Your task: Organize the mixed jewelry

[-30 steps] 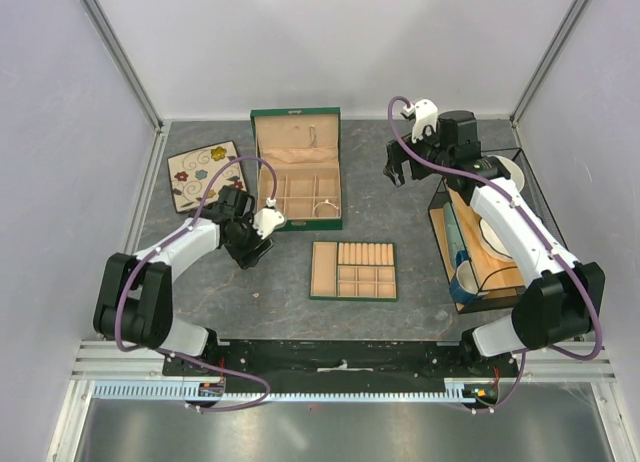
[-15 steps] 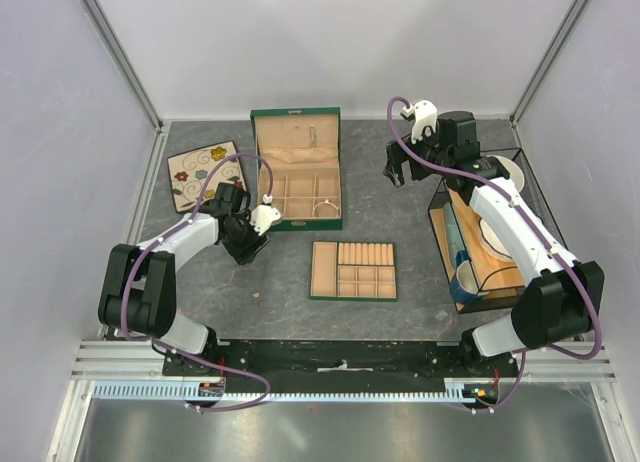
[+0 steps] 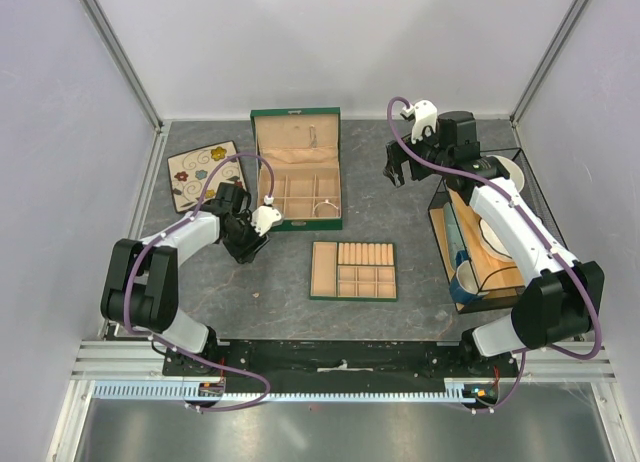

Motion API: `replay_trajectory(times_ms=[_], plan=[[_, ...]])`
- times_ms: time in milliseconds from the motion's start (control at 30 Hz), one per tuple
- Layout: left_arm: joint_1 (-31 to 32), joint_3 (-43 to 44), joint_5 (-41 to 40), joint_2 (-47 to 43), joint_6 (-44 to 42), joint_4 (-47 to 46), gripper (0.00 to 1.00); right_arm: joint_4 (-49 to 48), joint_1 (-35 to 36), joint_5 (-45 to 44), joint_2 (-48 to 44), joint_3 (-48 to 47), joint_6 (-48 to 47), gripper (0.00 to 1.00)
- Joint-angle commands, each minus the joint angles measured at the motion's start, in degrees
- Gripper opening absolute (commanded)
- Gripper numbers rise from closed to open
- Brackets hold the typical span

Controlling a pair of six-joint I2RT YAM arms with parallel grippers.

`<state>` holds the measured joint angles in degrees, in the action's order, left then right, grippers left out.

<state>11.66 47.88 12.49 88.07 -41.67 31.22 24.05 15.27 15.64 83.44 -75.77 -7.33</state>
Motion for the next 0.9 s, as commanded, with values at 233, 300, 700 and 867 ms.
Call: replay_trajectory(times_ms=[233, 300, 700, 867], plan=[[-0.8, 0.6, 2.2, 0.8, -2.5, 0.2, 0.49, -1.6, 0.2, 0.2, 0.1, -0.1, -0.5, 0.98], [-0.8, 0.6, 2.1, 0.8, -2.7, 0.4, 0.46, -1.6, 0.2, 0.1, 0.1, 0.0, -0.5, 0.98], [-1.6, -0.4, 1.9, 0.6, -3.5, 1.3, 0.32, -1.6, 0.2, -0.2, 0.2, 0.0, -0.6, 0.98], [-1.8, -0.1, 2.0, -0.1, -3.6, 2.2, 0.24, -1.6, 0.2, -0.2, 0.2, 0.0, -0.6, 0.98]])
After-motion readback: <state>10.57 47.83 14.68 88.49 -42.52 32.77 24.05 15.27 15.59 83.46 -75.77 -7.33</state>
